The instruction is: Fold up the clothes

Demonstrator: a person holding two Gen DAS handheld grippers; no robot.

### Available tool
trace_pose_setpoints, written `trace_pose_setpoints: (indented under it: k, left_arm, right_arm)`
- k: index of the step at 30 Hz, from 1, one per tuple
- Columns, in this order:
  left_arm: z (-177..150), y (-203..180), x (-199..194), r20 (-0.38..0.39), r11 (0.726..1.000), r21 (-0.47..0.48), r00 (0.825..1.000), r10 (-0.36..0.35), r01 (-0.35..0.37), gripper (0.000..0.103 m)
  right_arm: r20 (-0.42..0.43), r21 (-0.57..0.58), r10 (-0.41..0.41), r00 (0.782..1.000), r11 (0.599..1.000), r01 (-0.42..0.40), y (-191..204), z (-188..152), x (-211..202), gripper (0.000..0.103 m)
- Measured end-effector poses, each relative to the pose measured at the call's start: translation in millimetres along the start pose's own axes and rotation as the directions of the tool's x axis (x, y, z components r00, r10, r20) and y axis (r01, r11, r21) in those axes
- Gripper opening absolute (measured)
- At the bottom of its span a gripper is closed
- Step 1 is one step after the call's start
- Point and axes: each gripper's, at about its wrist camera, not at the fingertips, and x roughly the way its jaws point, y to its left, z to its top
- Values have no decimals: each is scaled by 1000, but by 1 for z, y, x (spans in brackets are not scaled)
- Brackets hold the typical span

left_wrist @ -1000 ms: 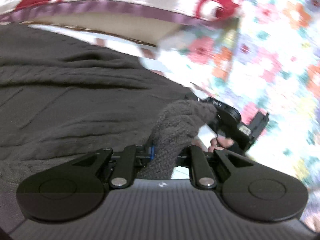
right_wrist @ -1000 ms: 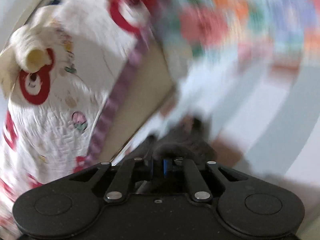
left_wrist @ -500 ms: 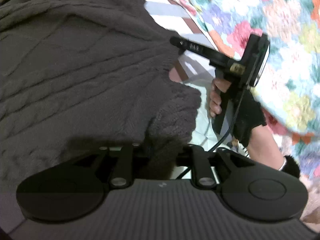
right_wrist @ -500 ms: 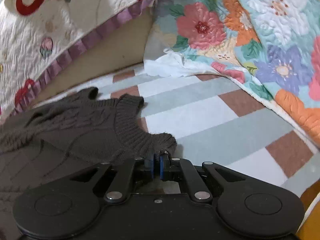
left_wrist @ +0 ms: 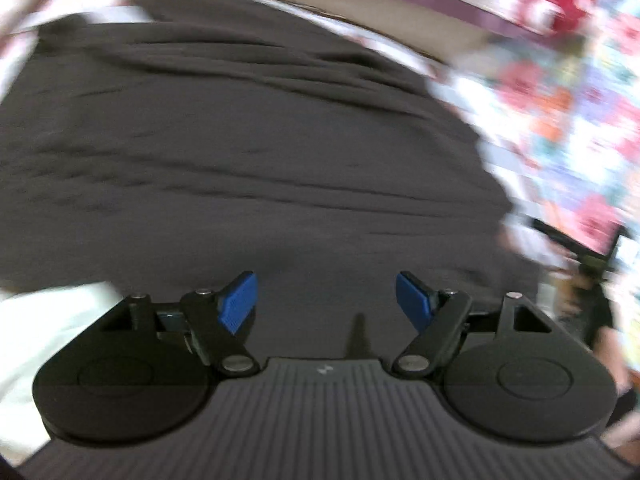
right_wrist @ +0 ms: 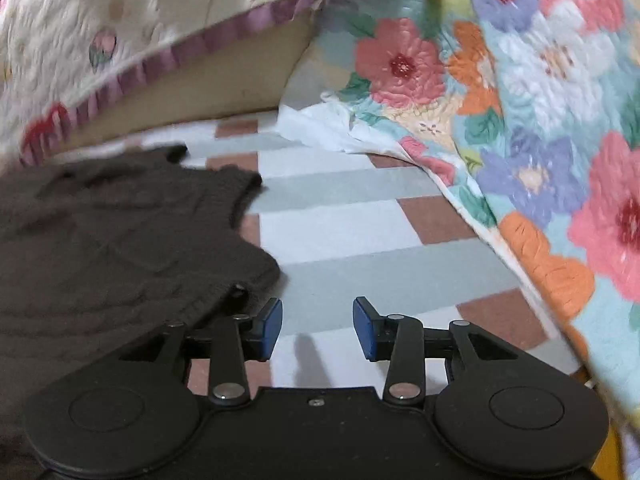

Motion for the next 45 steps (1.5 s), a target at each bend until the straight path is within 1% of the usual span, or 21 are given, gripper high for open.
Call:
trace_pose_setpoints:
  k: [1,3,5,7,9,11,15,18,20,21,22,23,24,28,32,34,36,37,41,43,45]
  left_arm:
    - [-4,8,-5,23,999,-16,999,33,-33,76]
    - [-10,19,-10,62,996,-44,995,79,-77,76]
    - [-11,25,-7,93,991,-86,990,109,-102,78]
    - [-12,33,-4,114,986,-122,985,132,-118,79]
    - [-14,39,4,117,984,-121,982,148,-133,83]
    - [-16,42,15,91,983,-94,982,165,-157,86]
    - [-26,44,33,-18,970,-33,971,239,-239,88]
    - [-29,41,31,8,972,-26,972,233,-233,93]
    - [-29,39,25,47,976,-26,975,218,-217,94]
    - [-29,38,22,66,978,-25,975,210,-209,87]
    - [-29,36,19,86,979,-25,976,202,-201,47]
    - [-29,35,16,105,981,-24,975,194,-193,29]
    - [-29,34,13,124,982,-24,975,187,-185,19]
    - [-27,27,-3,213,988,-12,964,156,-157,15]
    - [-18,11,-35,358,988,32,925,128,-149,15]
    - [-10,2,-47,389,982,60,910,142,-179,15]
    - [-1,-12,-46,379,948,101,892,245,-303,15]
    - [-1,-18,-45,386,935,126,885,261,-331,15]
    - [-2,-32,-47,433,918,183,868,245,-351,14]
    - [0,-37,-55,476,915,181,847,238,-359,14]
    - [4,-42,-65,558,908,179,799,224,-379,14]
  right_arm:
    - [-1,-7,1,1000,1000,-1,-1,0,-3,45]
    - [19,39,145,989,989,-145,-1,1,-19,45]
    - [20,37,268,963,963,-269,9,1,-30,48]
    - [5,15,388,922,921,-388,24,0,-40,54]
    - [-28,-13,507,862,862,-507,40,-2,-48,57]
    - [-71,-52,582,810,809,-586,54,-8,-53,59]
    - [-71,-105,666,743,736,-669,69,-29,-66,61]
    - [-84,-147,638,765,751,-643,79,-44,-69,62]
    - [-105,-208,601,792,766,-608,88,-53,-71,63]
    - [-113,-234,585,803,770,-593,91,-55,-71,64]
    - [-121,-260,569,814,773,-579,94,-56,-71,65]
    - [-128,-286,552,824,775,-564,97,-58,-71,66]
    - [-131,-301,545,828,774,-557,97,-58,-71,67]
    - [-139,-349,525,840,767,-538,96,-61,-72,68]
    - [-157,-374,523,838,754,-541,95,-65,-74,68]
    - [-170,-386,527,832,742,-549,95,-65,-74,68]
    - [-162,-366,532,831,750,-551,92,-64,-72,70]
    - [-157,-355,534,831,755,-552,90,-63,-71,74]
    - [-139,-311,541,829,771,-555,84,-61,-67,74]
    - [-129,-288,545,829,779,-557,81,-60,-65,74]
    - [-120,-266,548,828,786,-559,78,-59,-63,74]
